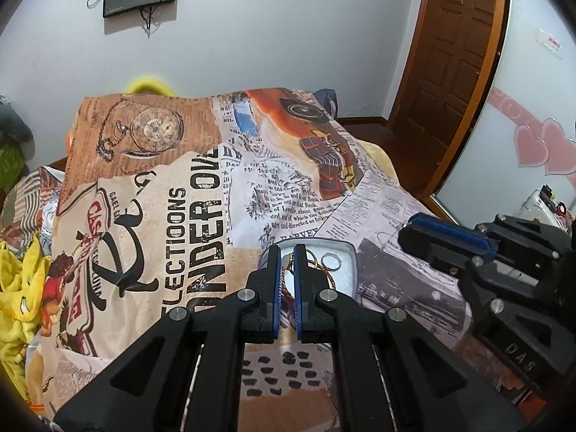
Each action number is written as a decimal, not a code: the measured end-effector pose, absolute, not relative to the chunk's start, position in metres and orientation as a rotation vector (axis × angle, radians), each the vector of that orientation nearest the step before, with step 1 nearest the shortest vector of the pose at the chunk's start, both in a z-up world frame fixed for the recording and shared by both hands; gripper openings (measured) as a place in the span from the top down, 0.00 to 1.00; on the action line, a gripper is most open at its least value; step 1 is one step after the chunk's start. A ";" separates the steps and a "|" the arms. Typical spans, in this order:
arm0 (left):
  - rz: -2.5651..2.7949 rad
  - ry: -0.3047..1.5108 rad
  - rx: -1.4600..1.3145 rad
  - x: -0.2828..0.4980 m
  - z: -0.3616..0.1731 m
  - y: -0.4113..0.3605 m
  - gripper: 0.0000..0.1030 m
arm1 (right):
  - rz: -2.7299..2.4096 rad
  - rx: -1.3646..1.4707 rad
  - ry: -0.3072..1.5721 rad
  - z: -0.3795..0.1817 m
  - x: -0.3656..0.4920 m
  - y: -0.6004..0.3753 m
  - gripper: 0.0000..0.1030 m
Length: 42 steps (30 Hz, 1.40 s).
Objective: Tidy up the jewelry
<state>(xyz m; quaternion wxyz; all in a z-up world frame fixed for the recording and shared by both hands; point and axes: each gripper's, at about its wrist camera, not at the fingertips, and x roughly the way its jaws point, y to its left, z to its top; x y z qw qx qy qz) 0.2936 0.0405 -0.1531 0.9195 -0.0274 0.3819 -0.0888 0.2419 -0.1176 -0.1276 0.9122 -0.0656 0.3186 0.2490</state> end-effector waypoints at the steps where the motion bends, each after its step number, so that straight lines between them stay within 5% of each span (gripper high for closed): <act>1: -0.185 0.791 -0.061 0.297 -0.155 0.041 0.96 | 0.514 -0.136 0.663 -0.130 0.244 -0.117 0.93; 42: -0.222 0.943 -0.043 0.333 -0.197 0.027 0.94 | 0.554 -0.188 0.914 -0.196 0.281 -0.109 0.92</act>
